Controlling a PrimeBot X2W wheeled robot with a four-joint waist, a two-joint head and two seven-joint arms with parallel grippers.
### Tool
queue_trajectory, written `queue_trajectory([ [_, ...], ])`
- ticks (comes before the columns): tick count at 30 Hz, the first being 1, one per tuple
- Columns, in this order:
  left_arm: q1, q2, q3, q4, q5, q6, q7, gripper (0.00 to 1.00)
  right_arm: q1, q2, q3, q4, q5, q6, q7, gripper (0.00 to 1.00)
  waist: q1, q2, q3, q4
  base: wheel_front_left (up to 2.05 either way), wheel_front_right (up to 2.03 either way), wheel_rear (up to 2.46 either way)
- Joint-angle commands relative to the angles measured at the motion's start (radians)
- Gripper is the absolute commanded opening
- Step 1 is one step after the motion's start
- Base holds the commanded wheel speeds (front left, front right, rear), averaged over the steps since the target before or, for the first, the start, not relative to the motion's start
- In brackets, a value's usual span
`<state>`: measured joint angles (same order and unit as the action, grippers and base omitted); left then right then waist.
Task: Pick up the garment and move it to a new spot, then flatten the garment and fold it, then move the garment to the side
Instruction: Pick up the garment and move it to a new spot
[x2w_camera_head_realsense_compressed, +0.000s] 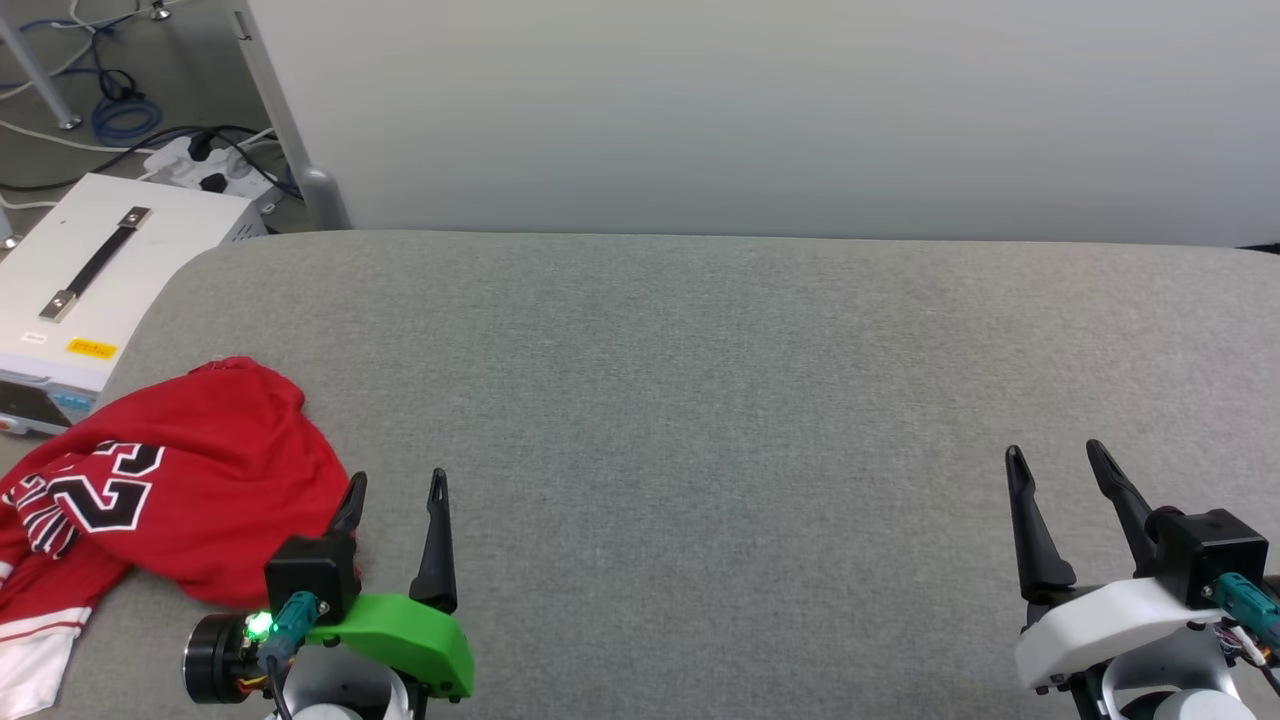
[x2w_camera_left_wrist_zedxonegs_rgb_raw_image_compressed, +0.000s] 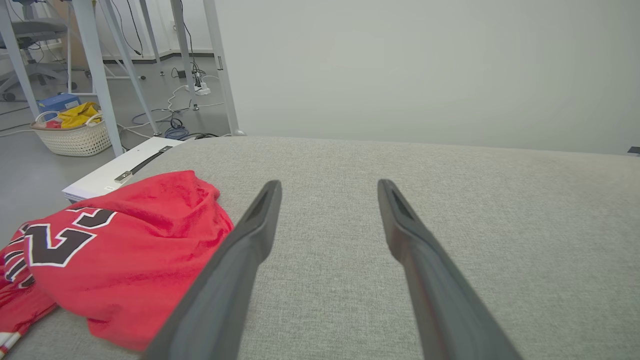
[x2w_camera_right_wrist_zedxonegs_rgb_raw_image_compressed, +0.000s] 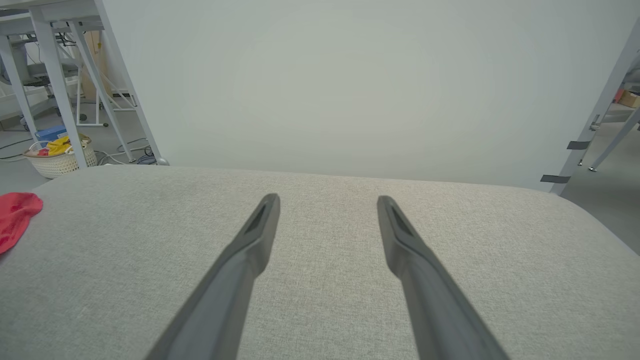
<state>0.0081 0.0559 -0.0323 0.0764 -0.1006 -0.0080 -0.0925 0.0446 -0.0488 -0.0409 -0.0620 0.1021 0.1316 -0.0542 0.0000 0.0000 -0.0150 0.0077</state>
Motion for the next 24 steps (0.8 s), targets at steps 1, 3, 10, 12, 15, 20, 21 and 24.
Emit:
queue_trajectory([
  [1, -0.010, -0.002, -0.002, 0.005, -0.011, -0.005, -0.011, 1.00, 0.014, -0.001, 0.004, -0.011, 0.008, 0.000, -0.001, 1.00, 0.0000, 0.0000, -0.001, 0.014, 0.00, 0.00, 0.00],
  [3, -0.012, -0.002, -0.001, 0.007, -0.009, -0.006, -0.015, 1.00, 0.016, -0.001, 0.010, -0.018, 0.009, 0.000, 0.002, 1.00, 0.0000, 0.0000, -0.001, 0.030, 0.00, 0.00, 0.00],
  [10, -0.011, -0.003, 0.020, 0.015, -0.012, -0.017, -0.032, 1.00, 0.018, -0.001, 0.043, -0.027, 0.001, 0.000, 0.005, 1.00, 0.0000, 0.0000, -0.010, 0.120, 0.00, 0.00, 0.00],
  [12, -0.011, -0.002, 0.024, 0.019, -0.009, -0.023, -0.036, 1.00, 0.019, -0.001, 0.049, -0.027, 0.001, 0.000, 0.004, 1.00, 0.0000, 0.0000, -0.013, 0.147, 0.00, 0.00, 0.00],
  [15, -0.012, -0.001, 0.032, 0.025, -0.007, -0.032, -0.042, 1.00, 0.020, -0.001, 0.059, -0.025, 0.001, 0.000, 0.003, 1.00, 0.0000, 0.0000, -0.015, 0.192, 0.00, 0.00, 0.00],
  [20, -0.019, -0.001, 0.041, 0.031, -0.007, -0.043, -0.052, 1.00, 0.016, -0.001, 0.070, -0.026, -0.001, -0.001, 0.001, 1.00, 0.0000, 0.0000, -0.010, 0.266, 0.00, 0.00, 0.00],
  [21, -0.020, -0.001, 0.041, 0.033, -0.005, -0.046, -0.055, 1.00, 0.014, -0.001, 0.074, -0.026, -0.002, -0.001, 0.000, 1.00, 0.0000, 0.0000, -0.009, 0.282, 0.00, 0.00, 0.00],
  [24, -0.022, -0.002, 0.042, 0.040, -0.007, -0.051, -0.061, 1.00, 0.010, -0.001, 0.083, -0.025, -0.004, -0.001, -0.001, 1.00, 0.0000, 0.0000, -0.008, 0.322, 0.00, 0.00, 0.00],
])
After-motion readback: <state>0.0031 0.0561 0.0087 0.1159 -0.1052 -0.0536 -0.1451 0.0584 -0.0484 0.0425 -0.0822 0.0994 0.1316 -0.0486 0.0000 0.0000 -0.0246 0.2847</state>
